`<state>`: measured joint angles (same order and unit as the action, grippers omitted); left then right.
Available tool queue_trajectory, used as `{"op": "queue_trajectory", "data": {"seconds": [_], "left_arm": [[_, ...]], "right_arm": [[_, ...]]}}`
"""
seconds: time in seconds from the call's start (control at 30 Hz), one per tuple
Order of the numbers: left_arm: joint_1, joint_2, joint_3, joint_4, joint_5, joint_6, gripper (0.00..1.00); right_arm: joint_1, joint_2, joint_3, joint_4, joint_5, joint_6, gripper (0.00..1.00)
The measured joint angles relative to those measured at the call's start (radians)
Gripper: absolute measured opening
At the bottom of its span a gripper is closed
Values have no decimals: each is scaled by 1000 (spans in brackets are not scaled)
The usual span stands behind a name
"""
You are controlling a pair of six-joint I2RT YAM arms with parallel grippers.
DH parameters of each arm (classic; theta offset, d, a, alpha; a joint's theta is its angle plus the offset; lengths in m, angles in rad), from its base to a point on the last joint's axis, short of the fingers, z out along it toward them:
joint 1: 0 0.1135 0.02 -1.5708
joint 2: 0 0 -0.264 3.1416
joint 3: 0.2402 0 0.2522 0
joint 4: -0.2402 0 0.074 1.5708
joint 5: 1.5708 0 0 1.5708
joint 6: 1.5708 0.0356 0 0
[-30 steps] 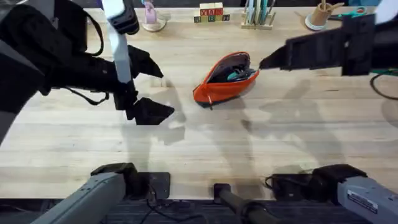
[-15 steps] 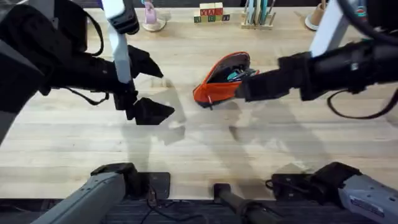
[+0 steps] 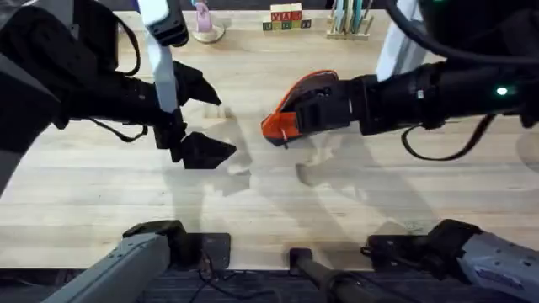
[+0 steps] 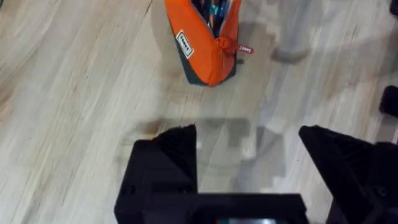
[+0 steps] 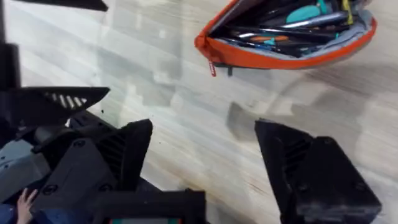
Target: Unzip the bag, pick up the pens from the table one at a time and place them inside, then zip the bag closed.
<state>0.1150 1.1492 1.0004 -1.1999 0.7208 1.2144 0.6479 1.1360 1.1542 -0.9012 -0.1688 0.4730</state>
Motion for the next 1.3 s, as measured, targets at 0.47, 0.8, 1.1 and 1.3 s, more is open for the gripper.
{"op": "queue_trajectory", "data": {"seconds": [0.47, 0.8, 1.1, 1.3], "left_arm": [[0, 0, 0, 0, 0, 0, 992], [0, 0, 0, 0, 0, 0, 993], [0, 0, 0, 0, 0, 0, 994], [0, 0, 0, 0, 0, 0, 993]], "right_arm": [[0, 101, 0, 6, -49, 29, 998], [0, 171, 0, 53, -57, 9, 998], [11, 277, 0, 160, -57, 1, 998], [37, 313, 0, 233, -57, 1, 997]]}}
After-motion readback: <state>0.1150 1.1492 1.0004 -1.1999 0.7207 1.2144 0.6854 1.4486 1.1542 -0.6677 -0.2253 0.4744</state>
